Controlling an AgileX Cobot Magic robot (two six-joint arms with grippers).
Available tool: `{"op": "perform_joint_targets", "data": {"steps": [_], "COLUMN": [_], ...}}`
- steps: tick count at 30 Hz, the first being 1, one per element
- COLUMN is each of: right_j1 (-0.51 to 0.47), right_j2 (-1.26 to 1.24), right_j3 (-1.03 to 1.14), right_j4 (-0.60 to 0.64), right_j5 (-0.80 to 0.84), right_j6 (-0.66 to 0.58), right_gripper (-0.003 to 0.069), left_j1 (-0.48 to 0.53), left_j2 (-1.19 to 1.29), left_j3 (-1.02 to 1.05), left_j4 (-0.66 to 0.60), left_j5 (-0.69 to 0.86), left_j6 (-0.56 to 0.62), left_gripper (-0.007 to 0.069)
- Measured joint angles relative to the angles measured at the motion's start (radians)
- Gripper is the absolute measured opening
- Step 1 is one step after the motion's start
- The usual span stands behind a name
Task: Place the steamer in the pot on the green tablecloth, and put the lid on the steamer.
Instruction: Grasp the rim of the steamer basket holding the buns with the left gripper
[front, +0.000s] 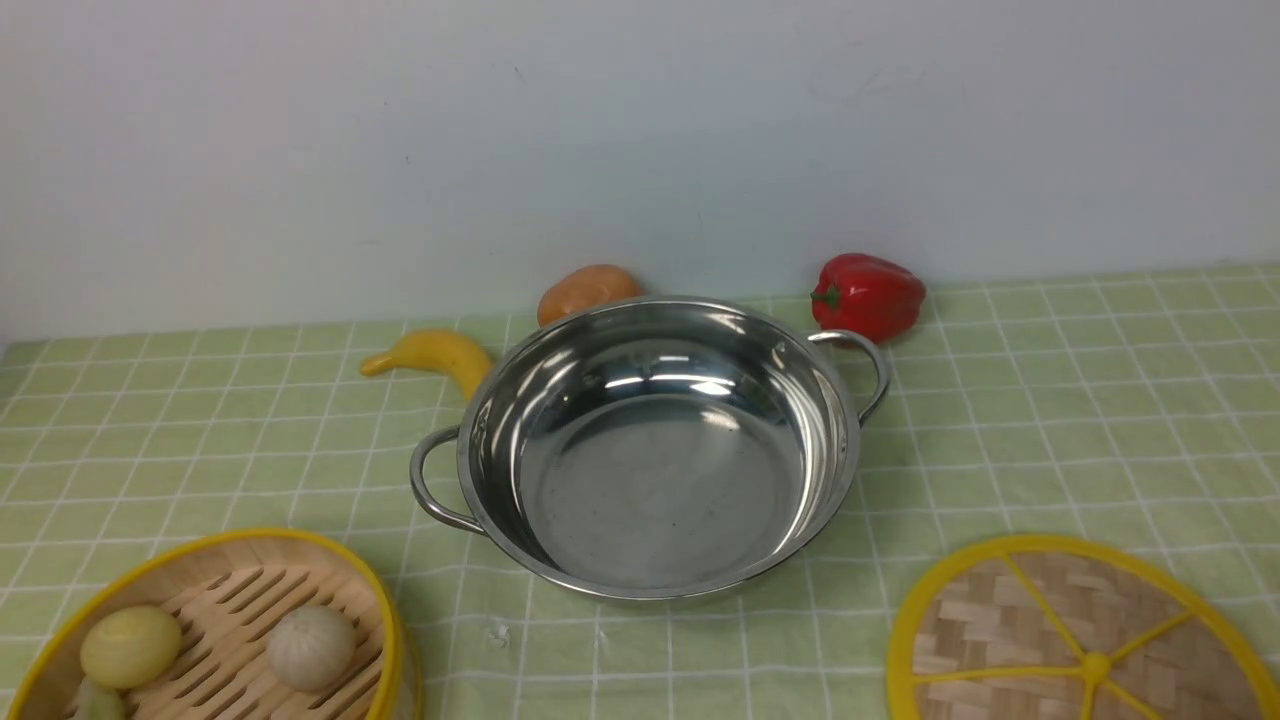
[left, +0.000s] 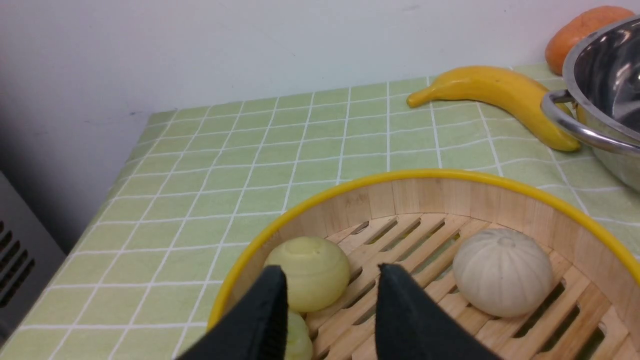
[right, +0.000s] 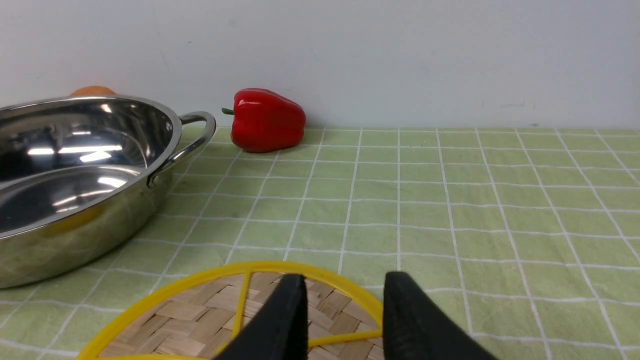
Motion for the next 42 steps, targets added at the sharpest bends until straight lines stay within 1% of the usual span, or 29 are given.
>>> {"op": "perform_joint_targets", "data": {"steps": [2,3,5,6,7,8,10,13,15,18,20,21,22,23,24,25,26,27,28,29,30,31,33,36,39,42], "right_j1": [0.0,0.0,0.0,0.0,0.0,0.0,0.0,0.0,0.0,0.0,0.0,0.0,0.0,0.0,0.0,0.0,0.0,0.0,0.0,0.0,0.0,0.0,0.0,0.0,0.0,0.0], "right_j2": [0.0,0.0,0.0,0.0,0.0,0.0,0.0,0.0,0.0,0.0,0.0,0.0,0.0,0.0,0.0,0.0,0.0,0.0,0.0,0.0,0.0,0.0,0.0,0.0,0.0,0.0], "right_j3": [0.0,0.0,0.0,0.0,0.0,0.0,0.0,0.0,0.0,0.0,0.0,0.0,0.0,0.0,0.0,0.0,0.0,0.0,0.0,0.0,0.0,0.0,0.0,0.0,0.0,0.0], "right_j4": [0.0,0.0,0.0,0.0,0.0,0.0,0.0,0.0,0.0,0.0,0.0,0.0,0.0,0.0,0.0,0.0,0.0,0.0,0.0,0.0,0.0,0.0,0.0,0.0,0.0,0.0], "right_j5": [0.0,0.0,0.0,0.0,0.0,0.0,0.0,0.0,0.0,0.0,-0.001,-0.001,-0.001,-0.001,-0.001,-0.001,-0.001,-0.001,-0.001,-0.001,-0.001,-0.001,-0.002,-0.002,-0.002,-0.002], "right_j6": [0.0,0.0,0.0,0.0,0.0,0.0,0.0,0.0,0.0,0.0,0.0,0.0,0.0,0.0,0.0,0.0,0.0,0.0,0.0,0.0,0.0,0.0,0.0,0.0,-0.001,-0.001], "right_gripper": [0.024,0.024,0.024,0.024,0.024,0.024,0.024,0.024,0.024,0.024,0.024,0.024,0.024,0.024,0.024,0.024,0.024,0.024,0.024,0.024,0.024,0.024,0.024,0.024,0.024,0.024], "left_j1": [0.0,0.0,0.0,0.0,0.0,0.0,0.0,0.0,0.0,0.0,0.0,0.0,0.0,0.0,0.0,0.0,0.0,0.0,0.0,0.0,0.0,-0.001,-0.014,-0.02,-0.031,-0.078], "left_j2": [0.0,0.0,0.0,0.0,0.0,0.0,0.0,0.0,0.0,0.008,0.062,0.102,0.109,0.15,0.222,0.241,0.322,0.333,0.424,0.434,0.474,0.547,0.626,0.692,0.808,0.914], "left_j3": [0.0,0.0,0.0,0.0,0.0,0.0,0.0,0.0,-0.006,-0.059,-0.16,-0.236,-0.236,-0.292,-0.381,-0.403,-0.485,-0.503,-0.562,-0.574,-0.588,-0.611,-0.615,-0.615,-0.618,-0.62], "left_j4": [-0.024,-0.133,-0.276,-0.292,-0.402,-0.486,-0.592,-0.702,-0.727,-0.74,-0.744,-0.745,-0.745,-0.742,-0.724,-0.71,-0.665,-0.649,-0.576,-0.556,-0.526,-0.453,-0.396,-0.388,-0.424,-0.4], "left_j5": [-0.014,-0.049,-0.081,-0.085,-0.113,-0.138,-0.172,-0.208,-0.217,-0.174,-0.054,0.048,0.067,0.169,0.347,0.394,0.577,0.6,0.773,0.786,0.823,0.853,0.865,0.87,0.84,0.838], "left_j6": [-0.017,-0.066,-0.126,-0.132,-0.164,-0.179,-0.191,-0.193,-0.178,-0.138,-0.075,-0.04,-0.033,0.004,0.077,0.097,0.188,0.2,0.312,0.325,0.373,0.452,0.529,0.579,0.616,0.626], "left_gripper": [0.0243,0.0243,0.0243,0.0243,0.0243,0.0243,0.0243,0.0243,0.0243,0.0243,0.0243,0.0243,0.0243,0.0243,0.0243,0.0243,0.0243,0.0243,0.0243,0.0243,0.0243,0.0243,0.0243,0.0243,0.0248,0.0274]}}
